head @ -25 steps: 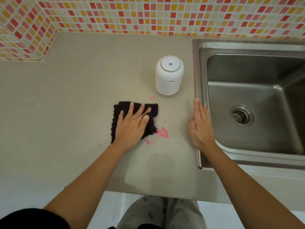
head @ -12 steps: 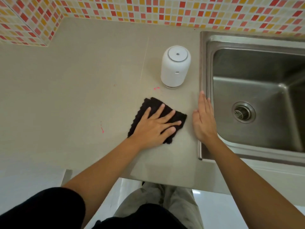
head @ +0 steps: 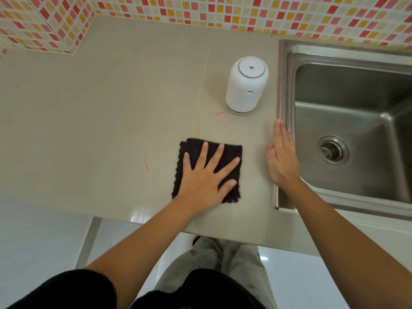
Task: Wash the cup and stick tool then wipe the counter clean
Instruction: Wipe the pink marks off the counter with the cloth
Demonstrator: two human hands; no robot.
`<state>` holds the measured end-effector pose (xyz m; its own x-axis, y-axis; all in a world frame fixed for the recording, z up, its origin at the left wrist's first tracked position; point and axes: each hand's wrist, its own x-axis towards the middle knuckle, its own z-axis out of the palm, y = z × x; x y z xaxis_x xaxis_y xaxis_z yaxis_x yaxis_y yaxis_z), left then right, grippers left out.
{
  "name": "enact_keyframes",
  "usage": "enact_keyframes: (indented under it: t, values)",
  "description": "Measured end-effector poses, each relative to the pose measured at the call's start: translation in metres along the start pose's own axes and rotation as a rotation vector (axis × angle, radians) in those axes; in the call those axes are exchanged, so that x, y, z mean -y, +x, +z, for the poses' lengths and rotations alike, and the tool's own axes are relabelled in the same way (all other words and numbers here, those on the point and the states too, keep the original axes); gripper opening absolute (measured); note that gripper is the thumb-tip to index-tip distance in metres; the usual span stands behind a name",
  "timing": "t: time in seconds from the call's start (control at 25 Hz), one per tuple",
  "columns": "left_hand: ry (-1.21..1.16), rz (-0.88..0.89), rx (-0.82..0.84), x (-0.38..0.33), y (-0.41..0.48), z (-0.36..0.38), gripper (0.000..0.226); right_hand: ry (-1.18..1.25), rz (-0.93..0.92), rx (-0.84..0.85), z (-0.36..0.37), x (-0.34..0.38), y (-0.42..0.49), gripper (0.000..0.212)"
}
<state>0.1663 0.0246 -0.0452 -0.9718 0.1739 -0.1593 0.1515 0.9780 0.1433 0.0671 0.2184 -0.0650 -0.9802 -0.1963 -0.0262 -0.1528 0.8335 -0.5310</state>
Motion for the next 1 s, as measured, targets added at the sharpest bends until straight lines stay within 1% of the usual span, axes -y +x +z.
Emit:
enact_keyframes:
  t: [0.04,0.12,0.16,0.2,0.24,0.28,0.32,0.4,0.44,0.48,0.56,0.6,0.68,0.72,0.76,0.8,0.84,0.88,0.92,0.96,1.0]
  values:
    - [-0.014,0.011,-0.015,0.011,-0.012,-0.002,0.051,0.0,-0.001,-0.003,0.0,0.0,0.0,0.064]
    - [-0.055,-0.001,-0.069,0.039,-0.007,-0.006,0.05,0.019,0.006,-0.011,-0.001,0.004,-0.001,0.063]
    - [-0.147,-0.065,-0.04,0.048,0.006,-0.012,0.049,0.032,0.013,-0.018,-0.002,0.005,-0.002,0.063]
    - [-0.3,-0.161,-0.018,0.048,0.025,-0.022,0.047,0.041,0.021,-0.018,-0.004,0.006,-0.003,0.063]
    - [-0.433,-0.256,0.039,0.038,0.042,-0.028,0.046,0.047,0.025,-0.013,-0.005,0.008,-0.004,0.063]
    - [-0.484,-0.288,0.085,0.018,0.051,-0.037,0.046,0.053,0.025,-0.008,-0.006,0.009,-0.004,0.063]
    - [-0.492,-0.235,0.071,-0.005,0.047,-0.036,0.046,0.056,0.024,-0.005,-0.007,0.01,-0.004,0.064]
    - [-0.374,0.084,-0.009,-0.037,0.008,-0.016,0.051,0.05,0.024,-0.002,-0.008,0.01,-0.003,0.064]
    - [-0.288,0.168,-0.008,-0.038,-0.024,-0.004,0.052,0.047,0.023,0.0,-0.008,0.009,-0.003,0.064]
    - [-0.189,0.183,-0.013,-0.029,-0.047,0.006,0.05,0.044,0.017,-0.001,-0.007,0.008,-0.003,0.063]
    - [-0.06,0.104,-0.063,-0.006,-0.049,0.018,0.047,0.037,-0.002,-0.01,-0.005,0.006,-0.002,0.063]
    - [-0.035,0.027,-0.102,-0.002,-0.035,0.014,0.048,0.036,-0.006,-0.012,-0.004,0.005,-0.002,0.063]
    - [-0.058,-0.117,-0.095,-0.013,0.006,0.008,0.05,0.043,0.0,-0.009,-0.006,0.006,-0.002,0.063]
    - [-0.063,-0.136,-0.095,-0.025,0.016,0.007,0.05,0.045,0.004,-0.006,-0.006,0.007,-0.003,0.063]
    - [-0.061,-0.11,-0.108,-0.035,0.015,0.008,0.05,0.052,-0.003,-0.006,-0.006,0.008,-0.003,0.063]
    - [-0.038,-0.027,-0.118,-0.039,0.002,0.014,0.049,0.062,-0.015,-0.009,-0.006,0.009,-0.003,0.063]
    - [-0.002,0.068,-0.089,-0.034,-0.023,0.017,0.048,0.077,-0.019,-0.009,-0.005,0.008,-0.003,0.063]
    - [0.034,0.123,-0.08,-0.021,-0.052,0.021,0.047,0.093,-0.012,-0.003,-0.005,0.009,-0.003,0.063]
    - [0.057,0.121,-0.068,0.002,-0.076,0.021,0.047,0.108,0.007,0.004,-0.004,0.01,-0.003,0.064]
    - [0.074,0.07,-0.072,0.031,-0.091,0.018,0.047,0.095,0.028,0.006,-0.004,0.012,-0.002,0.064]
    - [0.088,-0.039,-0.079,0.063,-0.098,0.013,0.048,0.023,0.04,-0.014,-0.004,0.012,-0.003,0.065]
